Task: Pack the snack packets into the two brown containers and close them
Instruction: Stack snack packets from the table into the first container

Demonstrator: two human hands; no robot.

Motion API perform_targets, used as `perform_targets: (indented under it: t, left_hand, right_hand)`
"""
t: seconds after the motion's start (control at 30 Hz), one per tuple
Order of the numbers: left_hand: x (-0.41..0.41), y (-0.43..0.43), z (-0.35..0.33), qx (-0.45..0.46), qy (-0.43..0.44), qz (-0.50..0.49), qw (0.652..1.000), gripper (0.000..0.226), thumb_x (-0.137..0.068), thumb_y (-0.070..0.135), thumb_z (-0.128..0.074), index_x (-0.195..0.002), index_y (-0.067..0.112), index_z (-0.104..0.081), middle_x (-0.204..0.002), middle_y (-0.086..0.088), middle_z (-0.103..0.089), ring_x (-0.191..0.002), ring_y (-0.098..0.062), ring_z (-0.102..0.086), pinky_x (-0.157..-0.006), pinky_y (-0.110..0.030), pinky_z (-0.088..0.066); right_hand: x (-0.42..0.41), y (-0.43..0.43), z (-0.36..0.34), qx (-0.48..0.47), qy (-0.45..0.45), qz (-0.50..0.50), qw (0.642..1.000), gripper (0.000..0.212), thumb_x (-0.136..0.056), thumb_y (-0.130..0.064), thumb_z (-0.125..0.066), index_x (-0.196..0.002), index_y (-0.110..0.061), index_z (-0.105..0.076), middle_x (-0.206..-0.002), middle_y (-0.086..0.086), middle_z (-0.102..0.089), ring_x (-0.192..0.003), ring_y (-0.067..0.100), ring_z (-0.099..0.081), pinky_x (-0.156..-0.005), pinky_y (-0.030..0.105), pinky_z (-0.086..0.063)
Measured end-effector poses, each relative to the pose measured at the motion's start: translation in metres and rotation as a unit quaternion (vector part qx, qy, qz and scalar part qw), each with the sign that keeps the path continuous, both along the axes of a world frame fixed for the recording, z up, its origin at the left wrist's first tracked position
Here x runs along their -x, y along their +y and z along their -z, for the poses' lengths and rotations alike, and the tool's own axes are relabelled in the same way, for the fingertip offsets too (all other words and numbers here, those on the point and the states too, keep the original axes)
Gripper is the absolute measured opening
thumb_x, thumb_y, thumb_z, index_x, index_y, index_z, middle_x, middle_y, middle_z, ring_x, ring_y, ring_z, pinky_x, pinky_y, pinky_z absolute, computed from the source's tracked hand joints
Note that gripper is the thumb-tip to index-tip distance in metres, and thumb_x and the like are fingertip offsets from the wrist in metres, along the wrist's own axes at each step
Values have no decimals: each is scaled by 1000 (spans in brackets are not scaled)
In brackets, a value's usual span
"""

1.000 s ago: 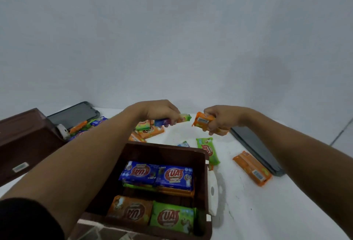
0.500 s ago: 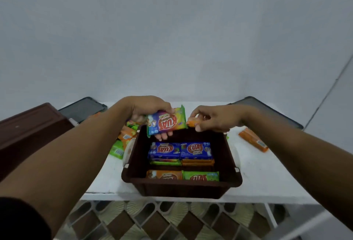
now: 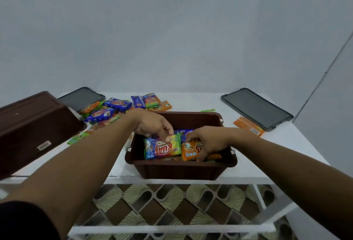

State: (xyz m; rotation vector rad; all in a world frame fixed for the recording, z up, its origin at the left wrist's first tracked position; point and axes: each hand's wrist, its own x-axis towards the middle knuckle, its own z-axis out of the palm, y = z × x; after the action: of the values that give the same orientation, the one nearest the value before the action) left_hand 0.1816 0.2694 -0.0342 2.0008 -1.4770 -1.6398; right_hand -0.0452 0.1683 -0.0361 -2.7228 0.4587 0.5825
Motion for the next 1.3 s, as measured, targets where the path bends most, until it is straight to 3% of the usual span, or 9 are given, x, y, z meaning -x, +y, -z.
perform_targets:
  t: [0.3, 0.5, 0.67, 0.9, 1.07, 1.3]
  left_hand:
    - [27, -5, 19, -31, -91, 30, 995, 24, -98, 21, -64, -121, 16, -72, -121, -6, -72, -113, -23, -67, -99, -40, -54]
    - [37, -1, 14, 23, -248, 132, 960, 26, -101, 36, -59, -122, 28, -71, -119, 7, -67, -108, -13, -63, -98, -37, -50]
    - [37, 4, 14, -27, -233, 151, 960, 31, -102, 35, -57, -132, 30, -65, -131, 5, -59, -121, -19, -55, -106, -39, -44]
    - [39, -3, 18, -104, -293, 184, 932, 51, -100, 38, -59, -150, 31, -48, -152, -2, -43, -138, -26, -40, -111, -41, -35]
    - [41, -3, 15, -110, -285, 190, 933, 50, -102, 33, -57, -150, 30, -46, -150, -2, -42, -137, -26, -40, -104, -36, -36]
    - [38, -5, 16, -103, -284, 210, 930, 46, -103, 34, -54, -149, 31, -48, -147, -2, -46, -135, -24, -43, -112, -41, -36]
  right_hand:
    - [-7, 3, 21, 24, 64, -27, 997, 62, -89, -30, -71, -146, -28, -45, -138, -1, -54, -120, 19, -53, -102, 39, -49]
    - [-9, 2, 12, -8, 98, -18, 995, 57, -94, -34, -65, -147, -27, -45, -136, -1, -53, -113, 15, -52, -93, 30, -46]
    - [-14, 0, 9, -27, 145, 10, 989, 50, -96, -37, -63, -143, -29, -50, -135, 0, -55, -119, 21, -55, -102, 38, -49]
    - [-16, 1, 1, -90, 186, 48, 977, 45, -99, -27, -61, -142, -23, -54, -134, 5, -56, -122, 23, -54, -103, 41, -49]
    - [-17, 3, 3, -104, 195, 55, 974, 48, -99, -27, -60, -146, -25, -50, -138, 6, -54, -126, 25, -52, -106, 42, -47]
    - [-17, 5, 4, -91, 200, 29, 975, 56, -101, -26, -56, -153, -32, -37, -146, 5, -46, -132, 26, -44, -110, 42, -40]
